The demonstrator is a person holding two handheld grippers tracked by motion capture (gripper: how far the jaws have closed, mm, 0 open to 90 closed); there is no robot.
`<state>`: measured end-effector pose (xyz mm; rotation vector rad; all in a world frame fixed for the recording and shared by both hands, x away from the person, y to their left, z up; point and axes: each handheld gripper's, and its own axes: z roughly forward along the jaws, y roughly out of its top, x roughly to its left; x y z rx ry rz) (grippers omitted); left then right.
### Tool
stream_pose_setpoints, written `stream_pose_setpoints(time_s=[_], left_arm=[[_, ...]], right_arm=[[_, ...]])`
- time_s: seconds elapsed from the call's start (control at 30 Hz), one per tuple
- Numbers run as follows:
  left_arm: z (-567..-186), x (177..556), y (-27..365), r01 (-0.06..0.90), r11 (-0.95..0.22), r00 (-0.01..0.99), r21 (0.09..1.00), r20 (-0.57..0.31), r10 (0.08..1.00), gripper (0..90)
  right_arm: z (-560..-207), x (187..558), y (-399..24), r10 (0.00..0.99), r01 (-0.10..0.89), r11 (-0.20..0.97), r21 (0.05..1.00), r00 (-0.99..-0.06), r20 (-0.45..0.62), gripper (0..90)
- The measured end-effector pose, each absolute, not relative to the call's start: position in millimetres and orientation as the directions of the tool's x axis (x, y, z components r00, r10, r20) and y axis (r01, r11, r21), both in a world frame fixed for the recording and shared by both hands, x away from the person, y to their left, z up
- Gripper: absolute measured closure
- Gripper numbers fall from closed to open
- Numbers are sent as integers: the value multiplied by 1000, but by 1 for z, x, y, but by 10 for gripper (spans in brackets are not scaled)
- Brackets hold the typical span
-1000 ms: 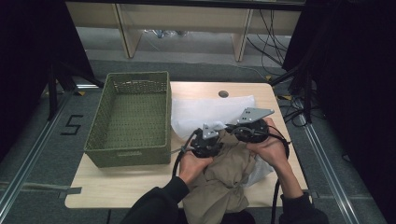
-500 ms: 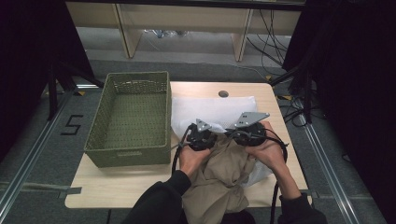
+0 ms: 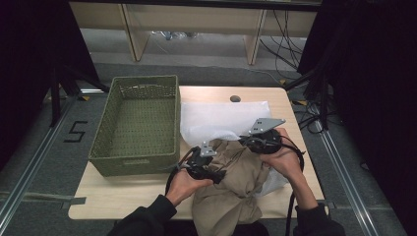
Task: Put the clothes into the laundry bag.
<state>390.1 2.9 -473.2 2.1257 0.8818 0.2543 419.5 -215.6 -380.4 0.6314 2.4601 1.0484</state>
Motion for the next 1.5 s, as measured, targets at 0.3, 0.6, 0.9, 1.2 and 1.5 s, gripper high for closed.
stream_pose_setpoints(time_s=[0.3,0.6,0.9,1.2,1.5], left_arm=[[-473,402,-19,424,-446,762,788,-43,647,812],[-452,428,-14,442,-309,686,842,-96,721,825],[-455,392,6,464,-399,782,791,-155,604,287],[-477,365,-8,428,-536,824,727,-70,563,173],[-479,379,-30,392,-542,803,743,10,595,801]], right_arm=[[-378,417,-211,523,229,626,746,-832,-183,897],[-372,414,-216,539,238,609,757,-824,-175,897],[-375,419,-221,538,234,609,758,-824,-177,897],[-377,418,-218,532,234,616,752,-828,-177,897],[-375,416,-217,534,239,617,750,-827,-176,897]])
